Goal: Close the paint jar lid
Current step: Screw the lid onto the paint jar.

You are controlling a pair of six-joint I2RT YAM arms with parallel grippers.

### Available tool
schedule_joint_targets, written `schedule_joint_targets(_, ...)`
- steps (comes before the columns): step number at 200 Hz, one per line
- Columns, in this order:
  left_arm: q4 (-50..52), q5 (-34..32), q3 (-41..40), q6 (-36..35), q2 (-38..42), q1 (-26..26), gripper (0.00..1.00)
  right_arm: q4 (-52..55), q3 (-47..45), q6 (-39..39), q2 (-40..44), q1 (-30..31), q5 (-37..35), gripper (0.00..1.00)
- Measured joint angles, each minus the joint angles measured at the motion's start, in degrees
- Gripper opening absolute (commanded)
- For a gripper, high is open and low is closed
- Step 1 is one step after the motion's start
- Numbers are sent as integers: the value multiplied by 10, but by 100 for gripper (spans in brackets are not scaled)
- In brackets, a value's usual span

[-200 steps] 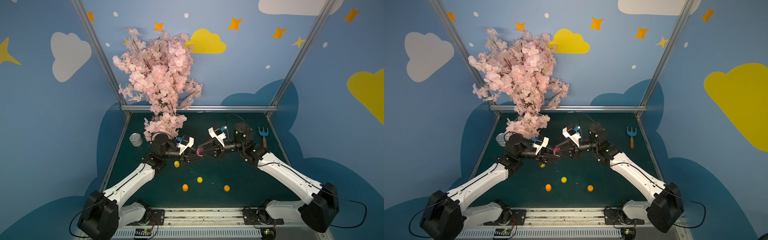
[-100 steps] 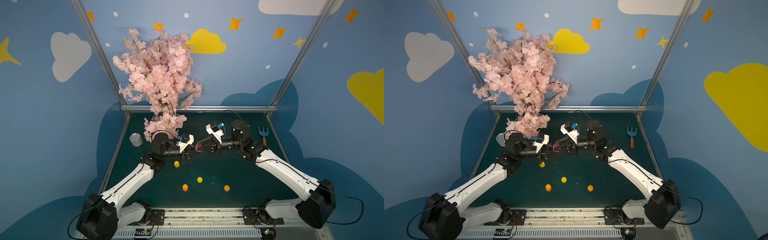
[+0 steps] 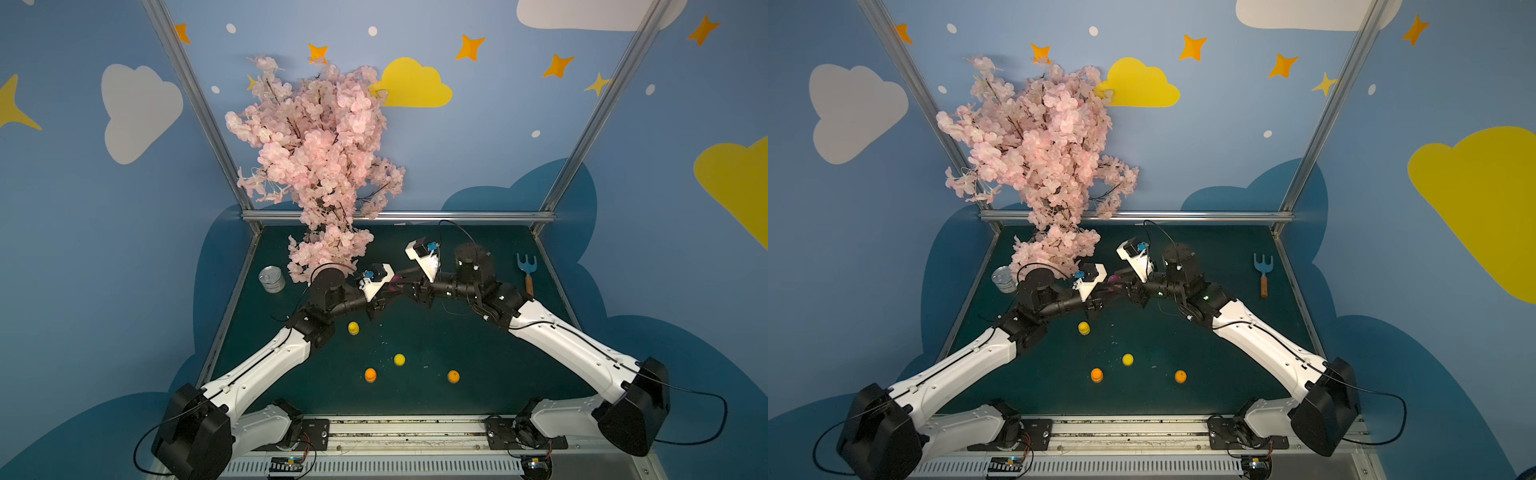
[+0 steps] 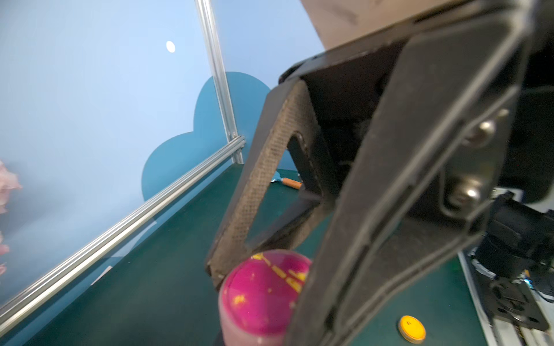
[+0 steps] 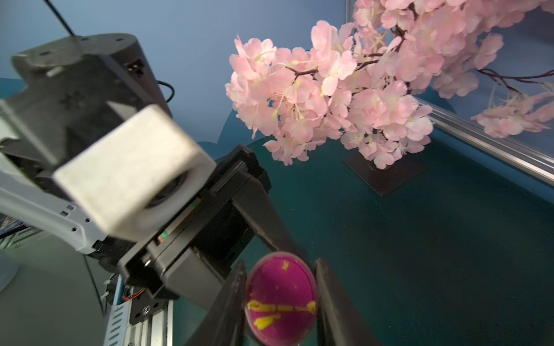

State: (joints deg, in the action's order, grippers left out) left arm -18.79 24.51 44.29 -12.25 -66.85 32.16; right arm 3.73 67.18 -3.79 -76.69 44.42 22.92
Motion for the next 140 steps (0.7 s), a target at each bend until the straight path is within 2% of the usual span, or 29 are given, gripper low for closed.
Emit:
schedule_joint_targets(43,-15,-111,10,-24,-10,28,6,-4,12,-61,-5,18,-98,0)
schedule_joint_targets(73,-28,-151,10,-27,-25,35,6,-9,13,-114,-16,30,-159,0)
schedule_joint_targets(106,-43,-174,10,-16,-34,36,6,-9,27,-146,-30,35,-188,0)
schedule_joint_targets(120,-44,-175,10,-7,-36,36,7,-9,28,-151,-30,35,-193,26)
schedule_joint_targets(140,-38,-169,11,3,-36,37,8,-3,24,-152,-24,37,-202,55)
